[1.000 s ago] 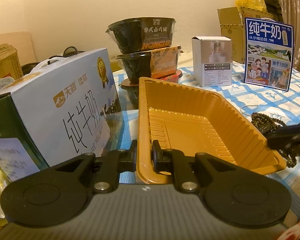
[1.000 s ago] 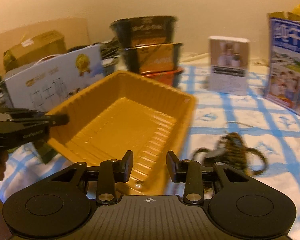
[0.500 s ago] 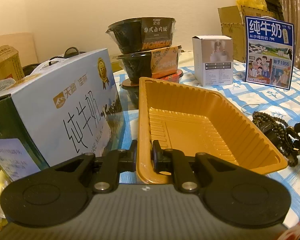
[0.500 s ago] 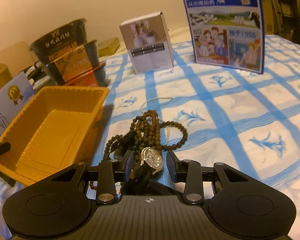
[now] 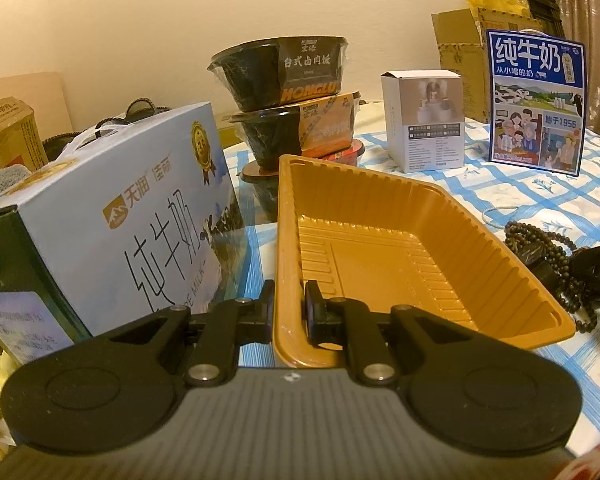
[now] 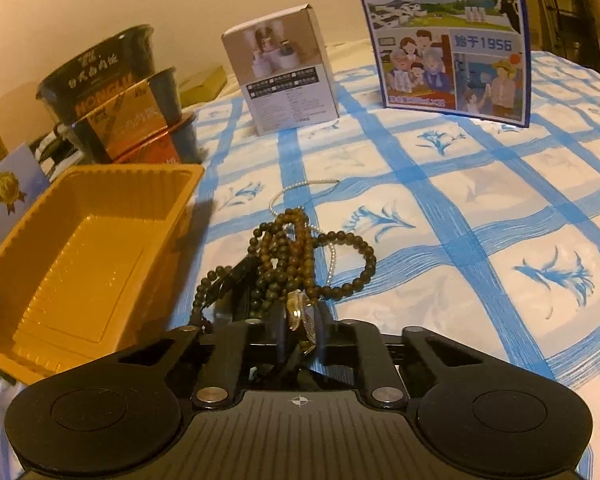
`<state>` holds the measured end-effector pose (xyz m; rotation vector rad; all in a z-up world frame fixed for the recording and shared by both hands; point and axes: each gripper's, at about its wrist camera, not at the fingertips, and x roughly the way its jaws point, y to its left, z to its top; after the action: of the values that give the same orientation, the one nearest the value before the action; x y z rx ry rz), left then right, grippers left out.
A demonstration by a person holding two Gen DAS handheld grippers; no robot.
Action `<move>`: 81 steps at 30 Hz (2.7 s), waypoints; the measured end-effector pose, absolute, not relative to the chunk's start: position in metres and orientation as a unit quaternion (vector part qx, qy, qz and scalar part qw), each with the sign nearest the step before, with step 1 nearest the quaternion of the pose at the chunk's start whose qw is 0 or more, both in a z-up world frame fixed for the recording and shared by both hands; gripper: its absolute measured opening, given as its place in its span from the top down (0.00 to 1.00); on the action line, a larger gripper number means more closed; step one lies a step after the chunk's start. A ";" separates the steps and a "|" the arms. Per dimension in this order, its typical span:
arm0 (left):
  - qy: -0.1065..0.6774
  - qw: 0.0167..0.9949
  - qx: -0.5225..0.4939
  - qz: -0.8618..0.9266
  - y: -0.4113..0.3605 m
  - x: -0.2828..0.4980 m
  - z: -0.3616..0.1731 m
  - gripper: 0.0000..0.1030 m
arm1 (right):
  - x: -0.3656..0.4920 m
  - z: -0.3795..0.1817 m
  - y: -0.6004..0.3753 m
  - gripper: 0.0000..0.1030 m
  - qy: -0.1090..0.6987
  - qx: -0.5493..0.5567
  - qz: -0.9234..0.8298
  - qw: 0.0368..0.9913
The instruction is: Organize jewelry
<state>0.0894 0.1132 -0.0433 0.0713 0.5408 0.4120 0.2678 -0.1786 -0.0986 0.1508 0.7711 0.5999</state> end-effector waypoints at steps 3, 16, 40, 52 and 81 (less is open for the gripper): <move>0.265 0.942 0.036 0.202 0.114 0.090 -0.043 0.87 | 0.265 -0.088 -0.183 0.91 0.351 0.105 0.299 0.881; 0.264 0.943 0.040 0.199 0.112 0.091 -0.043 0.87 | 0.253 -0.046 -0.147 0.91 0.278 0.131 0.372 0.876; 0.263 0.944 0.054 0.193 0.114 0.096 -0.040 0.87 | 0.232 -0.078 -0.063 0.90 0.275 -0.030 0.435 0.857; 0.262 0.943 0.048 0.197 0.114 0.097 -0.041 0.87 | 0.267 -0.063 -0.212 0.34 0.322 0.008 0.363 0.874; 0.263 0.943 0.047 0.200 0.115 0.099 -0.043 0.87 | 0.254 -0.101 -0.181 0.81 0.382 -0.097 0.375 0.839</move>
<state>0.0985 0.1149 -0.0426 0.0958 0.5373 0.4072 0.2536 -0.1810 -0.1013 -0.2046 0.8076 0.7941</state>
